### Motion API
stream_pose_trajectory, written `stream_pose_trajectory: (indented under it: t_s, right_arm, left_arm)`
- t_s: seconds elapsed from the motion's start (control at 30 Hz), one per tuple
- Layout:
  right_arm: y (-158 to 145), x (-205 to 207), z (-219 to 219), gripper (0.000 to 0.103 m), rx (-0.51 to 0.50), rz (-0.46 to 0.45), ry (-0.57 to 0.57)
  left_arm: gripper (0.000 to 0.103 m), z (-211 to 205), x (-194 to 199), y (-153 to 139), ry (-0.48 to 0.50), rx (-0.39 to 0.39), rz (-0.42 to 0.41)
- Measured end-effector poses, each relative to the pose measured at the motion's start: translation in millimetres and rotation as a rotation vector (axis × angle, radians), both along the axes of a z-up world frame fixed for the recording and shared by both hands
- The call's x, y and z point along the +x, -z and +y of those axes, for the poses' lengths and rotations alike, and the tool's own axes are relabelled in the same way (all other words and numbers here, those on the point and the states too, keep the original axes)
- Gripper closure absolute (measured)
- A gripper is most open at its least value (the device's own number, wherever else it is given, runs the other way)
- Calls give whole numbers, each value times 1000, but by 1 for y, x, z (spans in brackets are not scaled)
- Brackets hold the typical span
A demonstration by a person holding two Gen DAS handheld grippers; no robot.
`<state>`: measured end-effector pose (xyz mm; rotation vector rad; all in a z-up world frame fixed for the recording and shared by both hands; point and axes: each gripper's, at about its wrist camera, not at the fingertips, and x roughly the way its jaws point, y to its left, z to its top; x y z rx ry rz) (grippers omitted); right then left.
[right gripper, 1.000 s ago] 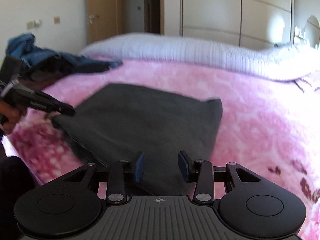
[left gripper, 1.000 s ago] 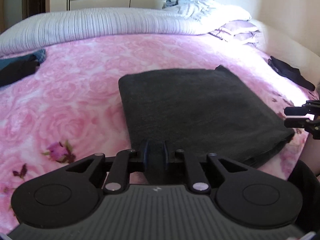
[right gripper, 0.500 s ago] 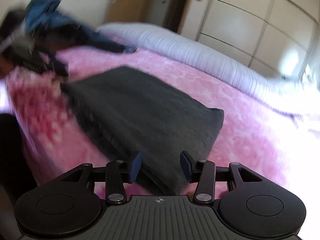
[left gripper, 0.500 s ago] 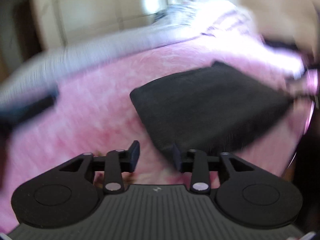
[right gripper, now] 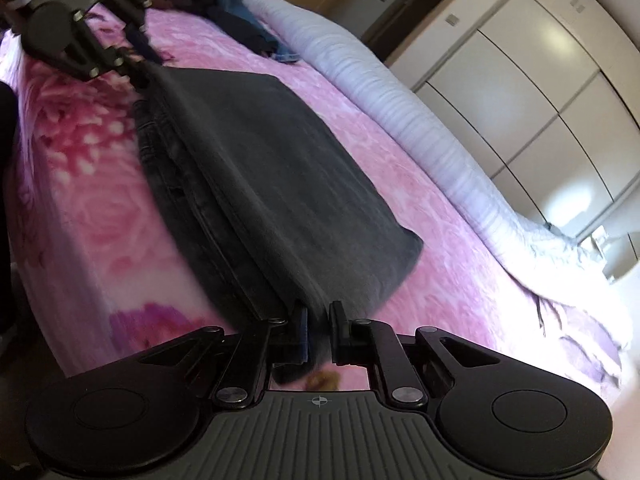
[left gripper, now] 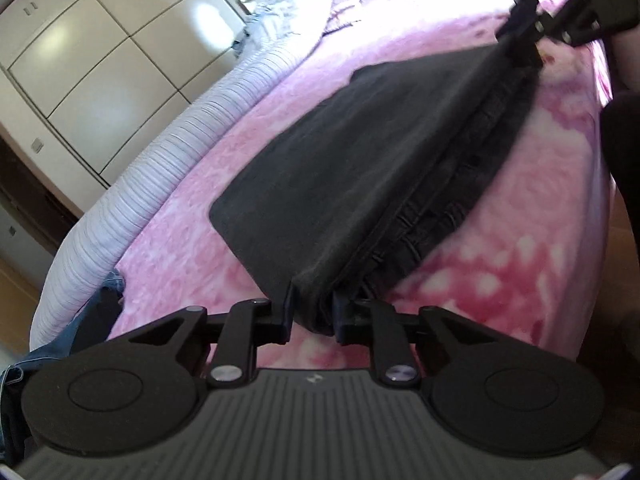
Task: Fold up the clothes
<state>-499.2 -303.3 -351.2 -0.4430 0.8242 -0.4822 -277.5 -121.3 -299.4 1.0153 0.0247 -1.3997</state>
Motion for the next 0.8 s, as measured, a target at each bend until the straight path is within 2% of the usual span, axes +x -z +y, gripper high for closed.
stream_pose_trajectory:
  t_s: [0.07,0.23,0.4,0.47,0.6,0.63,0.67,0.7,0.73,0.77,0.8]
  right_arm:
    - [10,0,-1,95,-5,12,-4]
    - [12,-2,-1,94,10,-4,16]
    - [12,-1,-1,94,8,-15,25]
    - [8,-4,-1,94,15,-27,35]
    - [4,-10,7,91,-2,-19,58]
    - [3,-12,9,86,-6,-17,64]
    - [2,-13,14,69,-13,-23,58]
    - [1,-15,18,58,-19,-29,52]
    - [0,-17,23,38,-26,-35,46]
    - [-2,-19,28,30,-29,-49,22]
    - [-3,-19,33,30,-29,-57,-10]
  left_arm:
    - [88,0,0,0,0,9,-8]
    - [88,-2,-1,1,0,38,-24]
    - [87,-3,-1,5,-25,30,-17]
    - [79,1,-4,3,-21,20,-35]
    - [75,17,-16,2,-2,11,-81]
    - [71,21,-19,2,4,5,-90]
    - [66,25,-22,2,9,0,-98]
    - [65,28,-26,1,19,-8,-103]
    - [64,29,-30,1,31,-11,-102]
    - [61,28,-33,1,40,-12,-97]
    - [60,26,-36,1,46,-10,-84]
